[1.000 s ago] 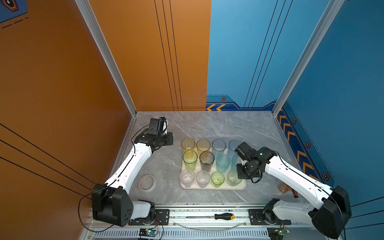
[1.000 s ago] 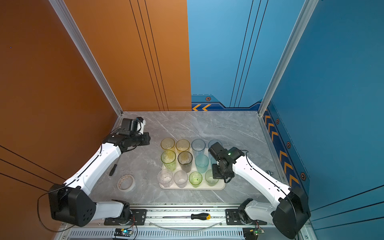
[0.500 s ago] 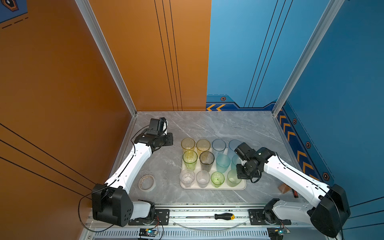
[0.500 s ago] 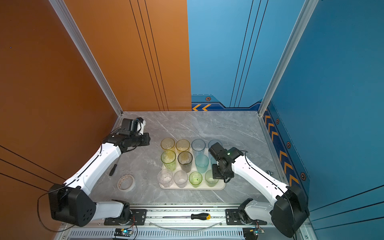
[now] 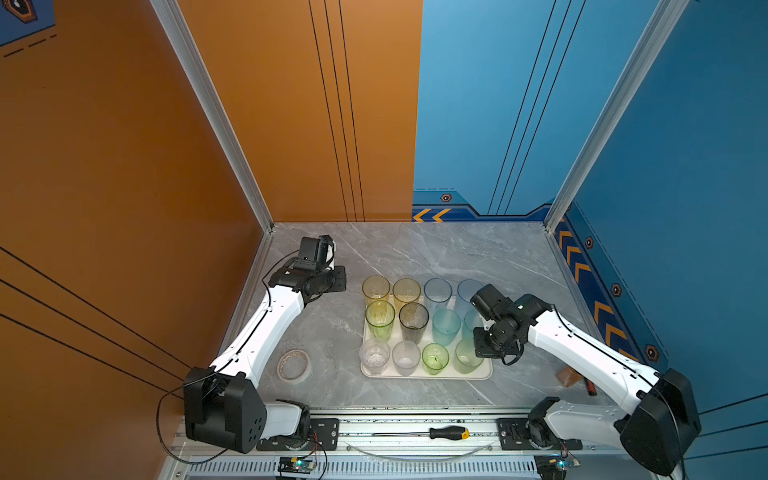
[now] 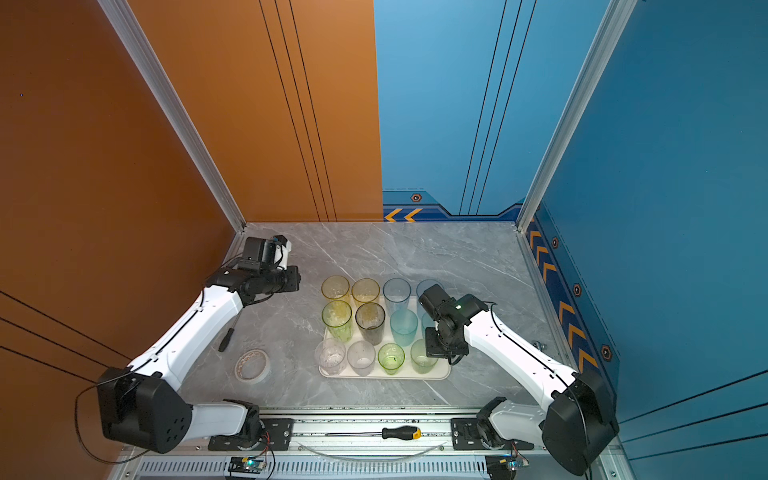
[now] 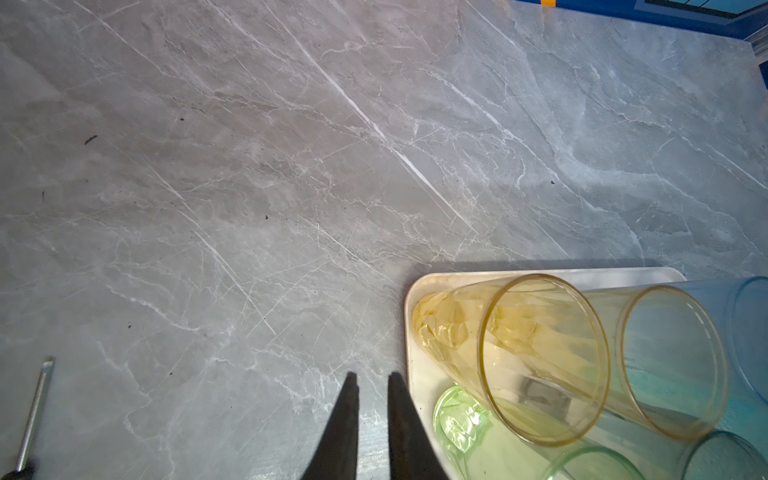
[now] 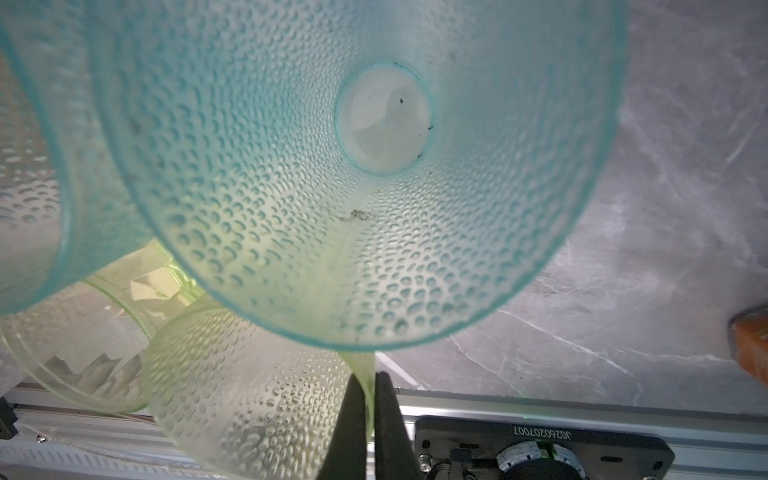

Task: Place the glasses into the tray
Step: 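Lower the frosted glass onto the tray beside the small green glass and open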

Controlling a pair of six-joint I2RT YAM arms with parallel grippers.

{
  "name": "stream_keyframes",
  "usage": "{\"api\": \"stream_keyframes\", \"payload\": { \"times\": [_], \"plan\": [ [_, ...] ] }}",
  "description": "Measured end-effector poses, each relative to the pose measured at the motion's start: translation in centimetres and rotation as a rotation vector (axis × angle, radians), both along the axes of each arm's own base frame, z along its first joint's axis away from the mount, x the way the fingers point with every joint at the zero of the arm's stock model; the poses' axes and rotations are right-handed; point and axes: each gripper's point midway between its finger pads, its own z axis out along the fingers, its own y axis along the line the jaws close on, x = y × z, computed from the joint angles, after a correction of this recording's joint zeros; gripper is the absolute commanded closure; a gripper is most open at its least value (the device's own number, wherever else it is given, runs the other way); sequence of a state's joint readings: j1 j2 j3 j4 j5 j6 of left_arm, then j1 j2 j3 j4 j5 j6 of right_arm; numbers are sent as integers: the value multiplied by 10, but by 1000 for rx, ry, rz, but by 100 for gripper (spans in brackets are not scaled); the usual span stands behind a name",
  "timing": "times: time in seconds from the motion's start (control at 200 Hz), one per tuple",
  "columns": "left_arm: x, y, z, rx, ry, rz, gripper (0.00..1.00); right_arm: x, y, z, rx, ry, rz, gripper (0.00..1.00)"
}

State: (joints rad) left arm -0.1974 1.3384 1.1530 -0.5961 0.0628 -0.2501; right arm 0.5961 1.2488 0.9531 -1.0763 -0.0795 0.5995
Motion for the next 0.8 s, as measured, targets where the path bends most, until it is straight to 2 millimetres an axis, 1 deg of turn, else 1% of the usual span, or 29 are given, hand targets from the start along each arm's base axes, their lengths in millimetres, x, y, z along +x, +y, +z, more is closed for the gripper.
{"api": "stream_keyframes", "payload": {
  "times": [0.31, 0.801],
  "plan": [
    [0, 0, 0, 2, 0, 1, 84, 0, 2, 0, 9, 0, 9, 84],
    [0, 0, 0, 2, 0, 1, 84, -1, 4, 0, 18, 4, 22, 79]
  ]
}}
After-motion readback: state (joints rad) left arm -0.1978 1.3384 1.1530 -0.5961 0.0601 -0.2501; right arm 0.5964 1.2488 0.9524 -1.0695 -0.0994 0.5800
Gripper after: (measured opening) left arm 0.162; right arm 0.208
